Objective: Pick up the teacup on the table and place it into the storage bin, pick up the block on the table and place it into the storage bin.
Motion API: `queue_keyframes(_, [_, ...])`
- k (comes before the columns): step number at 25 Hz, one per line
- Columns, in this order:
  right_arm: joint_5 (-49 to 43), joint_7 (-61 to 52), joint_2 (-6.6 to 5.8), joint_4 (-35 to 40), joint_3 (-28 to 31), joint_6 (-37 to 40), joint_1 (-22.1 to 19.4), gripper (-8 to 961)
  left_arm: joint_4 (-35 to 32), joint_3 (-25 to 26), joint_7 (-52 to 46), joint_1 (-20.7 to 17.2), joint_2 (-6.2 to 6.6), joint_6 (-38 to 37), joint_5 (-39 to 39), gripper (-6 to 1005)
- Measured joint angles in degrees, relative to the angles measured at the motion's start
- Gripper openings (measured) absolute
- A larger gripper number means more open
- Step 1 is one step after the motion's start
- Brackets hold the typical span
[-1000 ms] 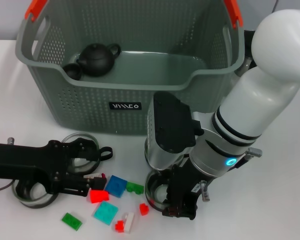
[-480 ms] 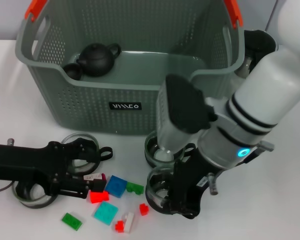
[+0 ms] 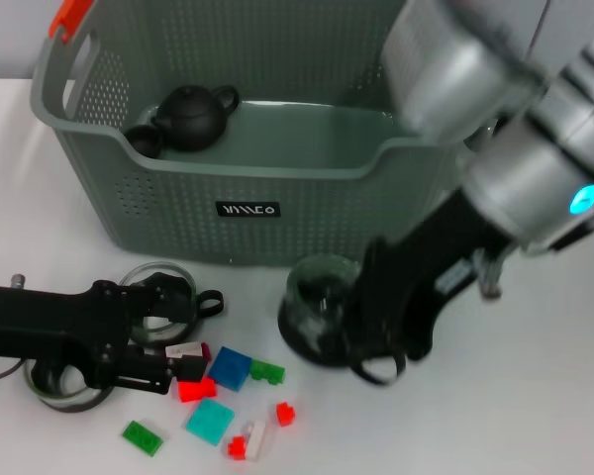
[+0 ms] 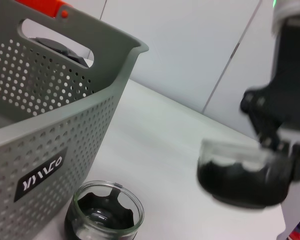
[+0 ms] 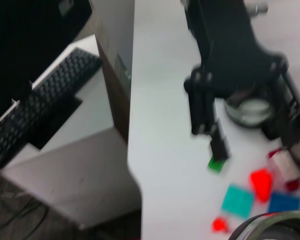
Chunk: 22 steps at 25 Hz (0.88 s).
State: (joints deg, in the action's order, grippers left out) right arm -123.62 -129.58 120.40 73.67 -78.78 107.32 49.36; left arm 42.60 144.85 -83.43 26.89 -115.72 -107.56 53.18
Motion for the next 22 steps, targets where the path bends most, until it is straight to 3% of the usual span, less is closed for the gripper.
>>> queue_keyframes(5, [-0.9,-1.5,-0.11,3.6,12.9,4.8,4.8,58,0.0,0.0,0.2,0.0,-0.01,-0.2,0.1,829])
queue_keyframes(9, [-6.4,0.7,-0.13,3.5,20.7,2.4,8.5,59,0.0,-0.3,0.3,0.2,-0.06,-0.3,0.2,829])
queue_keyframes(12, [-9.9,2.1,-0.04,2.6,21.3,-3.3,9.2,59,0.0,-0.5,0.6,0.6,-0.18,-0.5,0.1,829])
queue_keyframes(17, [-14.0,3.9,-0.27,-5.0,20.1,-15.3,9.9,59,0.0,-0.7,1.6,1.0,-0.6,-0.7,0.0,829])
queue_keyframes(22, [-15.4,3.7,-1.66,-15.9,20.0,-27.6,12.1,60,-0.1,-0.7,2.4,1.2,-0.73,-0.7,0.0,829])
